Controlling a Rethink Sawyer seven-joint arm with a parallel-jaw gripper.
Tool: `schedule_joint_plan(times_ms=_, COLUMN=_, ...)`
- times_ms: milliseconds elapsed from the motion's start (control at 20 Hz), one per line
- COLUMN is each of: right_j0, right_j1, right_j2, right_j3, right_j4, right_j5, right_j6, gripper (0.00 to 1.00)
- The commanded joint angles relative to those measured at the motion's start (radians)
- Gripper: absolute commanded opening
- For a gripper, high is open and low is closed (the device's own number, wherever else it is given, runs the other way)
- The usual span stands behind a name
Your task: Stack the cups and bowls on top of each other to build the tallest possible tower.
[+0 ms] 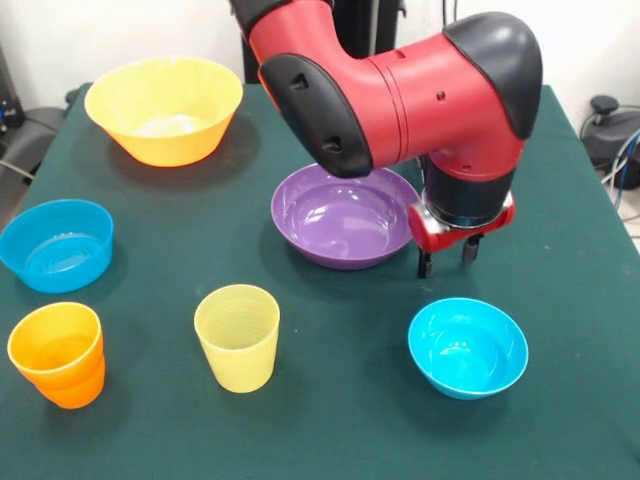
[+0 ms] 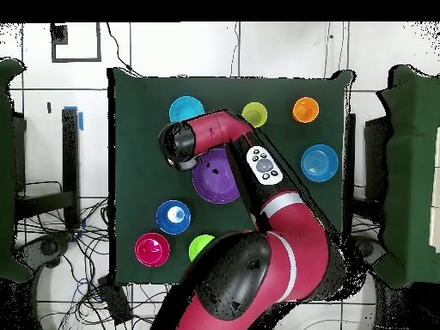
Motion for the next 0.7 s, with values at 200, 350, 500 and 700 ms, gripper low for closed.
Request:
schedule_joint_plan(times_ms=200, right_j0=0.015, right_j1=0.126, right_j2=-0.041, right_j3=-0.034, right_j4=-0.117, right_j5=-0.099, right_j6=-0.232, gripper=1.00)
schedule_joint_plan(times_ms=350, right_j0=-0.003, right_j1=0.037, right_j2=-0.027, right_j3=0.066, right_j4=-0.085, right_j5=-0.083, right_j6=-0.223, gripper=1.00)
schedule_joint_plan(times_ms=500, right_j0=-0.033, right_j1=-0.071, right_j2=0.001, right_j3=0.173, right_j4=-0.038, right_j5=-0.064, right_j6=-0.204, gripper=1.00)
schedule_joint_plan(times_ms=700, right_j0=-0.054, right_j1=-0.177, right_j2=0.029, right_j3=0.239, right_j4=0.020, right_j5=0.014, right_j6=-0.198, gripper=1.00)
